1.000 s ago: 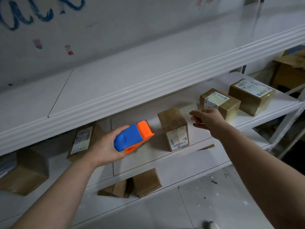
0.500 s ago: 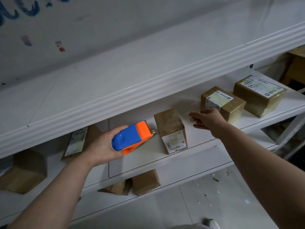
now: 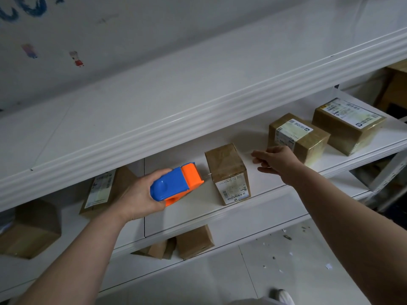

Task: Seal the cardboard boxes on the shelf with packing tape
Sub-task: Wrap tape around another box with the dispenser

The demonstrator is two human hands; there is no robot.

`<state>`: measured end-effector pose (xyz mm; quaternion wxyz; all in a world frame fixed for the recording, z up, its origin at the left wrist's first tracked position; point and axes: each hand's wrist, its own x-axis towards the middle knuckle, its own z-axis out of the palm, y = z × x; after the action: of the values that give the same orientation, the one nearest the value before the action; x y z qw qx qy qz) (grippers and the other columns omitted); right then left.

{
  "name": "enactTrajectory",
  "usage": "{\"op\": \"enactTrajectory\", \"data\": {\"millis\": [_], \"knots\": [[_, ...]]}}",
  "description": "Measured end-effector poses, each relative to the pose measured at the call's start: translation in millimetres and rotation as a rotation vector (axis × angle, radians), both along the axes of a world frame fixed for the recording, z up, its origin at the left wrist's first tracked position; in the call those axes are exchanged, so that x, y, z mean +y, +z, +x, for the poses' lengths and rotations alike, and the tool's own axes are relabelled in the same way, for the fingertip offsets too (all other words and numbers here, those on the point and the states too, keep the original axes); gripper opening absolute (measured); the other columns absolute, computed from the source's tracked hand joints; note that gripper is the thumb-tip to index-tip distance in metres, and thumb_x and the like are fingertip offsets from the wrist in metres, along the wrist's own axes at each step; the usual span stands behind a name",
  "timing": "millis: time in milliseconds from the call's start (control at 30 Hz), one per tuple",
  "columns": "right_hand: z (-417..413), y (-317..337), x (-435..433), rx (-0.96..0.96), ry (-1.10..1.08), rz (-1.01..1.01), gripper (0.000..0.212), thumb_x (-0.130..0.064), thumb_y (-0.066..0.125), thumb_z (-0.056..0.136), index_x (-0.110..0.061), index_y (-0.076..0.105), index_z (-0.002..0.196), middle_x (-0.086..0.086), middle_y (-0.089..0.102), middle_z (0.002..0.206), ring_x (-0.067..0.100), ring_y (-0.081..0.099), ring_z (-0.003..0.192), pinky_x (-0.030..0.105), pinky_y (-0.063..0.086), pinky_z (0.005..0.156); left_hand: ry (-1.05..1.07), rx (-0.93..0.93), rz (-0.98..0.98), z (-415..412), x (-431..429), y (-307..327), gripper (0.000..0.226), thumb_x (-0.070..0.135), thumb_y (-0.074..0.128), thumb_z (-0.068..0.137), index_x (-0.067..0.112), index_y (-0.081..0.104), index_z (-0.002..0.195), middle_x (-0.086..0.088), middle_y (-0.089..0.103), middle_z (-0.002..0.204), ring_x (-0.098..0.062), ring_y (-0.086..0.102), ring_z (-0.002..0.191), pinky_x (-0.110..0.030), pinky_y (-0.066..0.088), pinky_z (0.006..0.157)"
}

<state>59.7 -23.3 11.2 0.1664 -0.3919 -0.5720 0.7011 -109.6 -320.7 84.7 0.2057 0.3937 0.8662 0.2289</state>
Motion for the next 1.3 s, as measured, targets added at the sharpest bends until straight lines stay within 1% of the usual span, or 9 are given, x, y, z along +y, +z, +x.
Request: {"op": "enactTrajectory", "data": {"millis": [167, 533, 633, 767, 900, 1000, 1067, 1167, 1300], "knots": [[0, -10, -1, -0.016, 0.000, -0.012, 0.023, -0.018, 0.071, 0.085, 0.003, 0.068, 0.095, 0.008, 0.070, 0.080, 0.011, 0.060, 0.062, 0.036, 0.059, 0.078, -0.035, -0.014, -0.003, -1, 5, -5, 0.073, -0.004, 0.073, 0.072, 0.053, 0.048, 0.109, 0.022, 0.064, 0.096, 0.004, 0.060, 0.084, -0.009, 0.047, 0.067], [-7, -37, -26, -0.247, 0.000, 0.330, 0.017, -0.043, 0.063, 0.087, -0.032, 0.073, 0.078, -0.012, 0.073, 0.075, 0.012, 0.059, 0.071, 0.035, 0.052, 0.064, -0.083, -0.004, -0.052, -4, 21, -22, 0.065, 0.028, 0.071, 0.062, 0.053, 0.049, 0.117, 0.014, 0.065, 0.099, -0.010, 0.063, 0.081, -0.040, 0.056, 0.077], [-11, -36, -33, -0.513, -0.003, 0.677, 0.033, -0.056, 0.049, 0.088, -0.043, 0.066, 0.113, -0.015, 0.072, 0.083, 0.015, 0.065, 0.086, 0.029, 0.051, 0.065, -0.088, -0.002, -0.065, -2, 25, -24, 0.065, 0.035, 0.068, 0.060, 0.065, 0.043, 0.111, 0.026, 0.062, 0.097, -0.004, 0.062, 0.080, -0.030, 0.054, 0.073], [-14, -53, -38, -0.614, 0.075, 0.670, 0.061, -0.064, 0.037, 0.089, -0.044, 0.028, 0.145, -0.004, 0.060, 0.121, 0.020, 0.059, 0.110, 0.034, 0.048, 0.078, -0.092, -0.003, -0.084, -8, 23, -30, 0.067, 0.029, 0.072, 0.063, 0.058, 0.045, 0.117, 0.017, 0.064, 0.095, -0.007, 0.063, 0.079, -0.037, 0.056, 0.074], [-14, -58, -43, -0.362, -0.037, 0.604, 0.038, -0.040, 0.040, 0.099, -0.028, 0.057, 0.130, 0.000, 0.066, 0.123, 0.021, 0.059, 0.113, 0.037, 0.049, 0.092, -0.095, -0.010, -0.077, -8, 26, -30, 0.066, 0.031, 0.071, 0.063, 0.063, 0.043, 0.114, 0.025, 0.062, 0.097, -0.003, 0.063, 0.084, -0.029, 0.055, 0.073], [-8, -51, -55, 0.007, 0.072, 0.187, 0.057, -0.059, 0.035, 0.095, -0.015, 0.070, 0.101, 0.009, 0.070, 0.105, 0.025, 0.064, 0.103, 0.044, 0.050, 0.096, -0.105, -0.039, -0.070, -7, 29, -30, 0.066, 0.033, 0.073, 0.064, 0.058, 0.044, 0.117, 0.034, 0.060, 0.098, 0.005, 0.060, 0.087, -0.019, 0.048, 0.070], [-4, -50, -57, -0.025, 0.144, 0.160, 0.066, -0.064, 0.030, 0.094, -0.013, 0.068, 0.110, 0.012, 0.066, 0.118, 0.027, 0.059, 0.113, 0.043, 0.045, 0.102, -0.103, -0.051, -0.064, -6, 29, -30, 0.066, 0.035, 0.074, 0.064, 0.053, 0.045, 0.121, 0.027, 0.063, 0.096, 0.006, 0.060, 0.086, -0.016, 0.047, 0.069], [-8, -26, -57, 0.011, 0.140, 0.491, 0.063, -0.048, 0.043, 0.096, -0.018, 0.030, 0.150, 0.003, 0.029, 0.156, 0.018, 0.023, 0.144, 0.039, 0.021, 0.118, -0.087, -0.052, -0.046, -4, 27, -29, 0.068, 0.047, 0.071, 0.056, 0.054, 0.046, 0.119, 0.026, 0.063, 0.095, 0.009, 0.059, 0.084, -0.009, 0.042, 0.066], [-43, 24, -49, -0.350, 0.860, 1.226, 0.129, -0.052, 0.072, 0.068, -0.021, -0.024, 0.148, 0.000, -0.025, 0.156, 0.015, -0.027, 0.141, 0.048, -0.013, 0.118, -0.082, -0.049, -0.031, -4, 25, -33, 0.069, 0.058, 0.066, 0.050, 0.063, 0.044, 0.115, 0.029, 0.063, 0.099, 0.008, 0.060, 0.089, -0.014, 0.045, 0.073]]}}
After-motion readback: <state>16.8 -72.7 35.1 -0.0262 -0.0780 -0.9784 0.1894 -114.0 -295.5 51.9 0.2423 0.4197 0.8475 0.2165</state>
